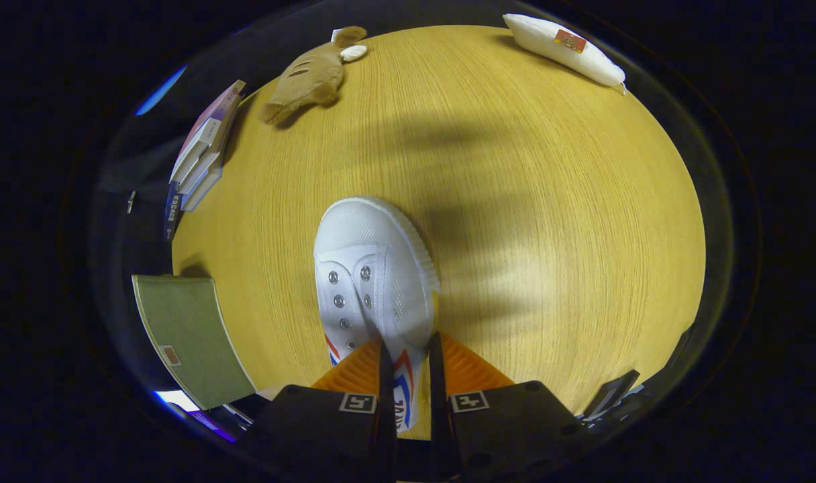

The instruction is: Open the storage box then place both shoes into the box .Put the left shoe in first, then the right shoe, with the right side of both shoes facing outward in a uniform manner.

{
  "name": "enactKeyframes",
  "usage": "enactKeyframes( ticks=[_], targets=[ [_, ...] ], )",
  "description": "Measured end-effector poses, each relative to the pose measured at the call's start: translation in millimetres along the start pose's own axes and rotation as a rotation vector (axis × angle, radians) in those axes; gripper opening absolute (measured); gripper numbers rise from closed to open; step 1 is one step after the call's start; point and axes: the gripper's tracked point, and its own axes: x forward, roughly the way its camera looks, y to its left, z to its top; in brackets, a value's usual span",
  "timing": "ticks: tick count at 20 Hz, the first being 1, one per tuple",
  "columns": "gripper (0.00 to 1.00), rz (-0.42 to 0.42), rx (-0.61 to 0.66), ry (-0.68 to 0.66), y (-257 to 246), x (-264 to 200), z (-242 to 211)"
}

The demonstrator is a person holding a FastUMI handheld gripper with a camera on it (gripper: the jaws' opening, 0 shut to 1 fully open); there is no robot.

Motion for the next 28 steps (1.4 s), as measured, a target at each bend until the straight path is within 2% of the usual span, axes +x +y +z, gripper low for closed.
enactKeyframes(
  ticks=[3, 8, 17, 22, 28],
  targets=[
    [0.25, 0.070, 0.040, 0.004, 16, -10, -4],
    [0.25, 0.193, 0.084, -0.053, 62, -69, -13],
    [0.25, 0.395, -0.046, -0.120, 211, -163, -32],
    [0.25, 0.470, -0.069, -0.063, 297, -171, -59],
    [0.25, 0.454, -0.096, 0.001, 368, -143, -86]
  ],
)
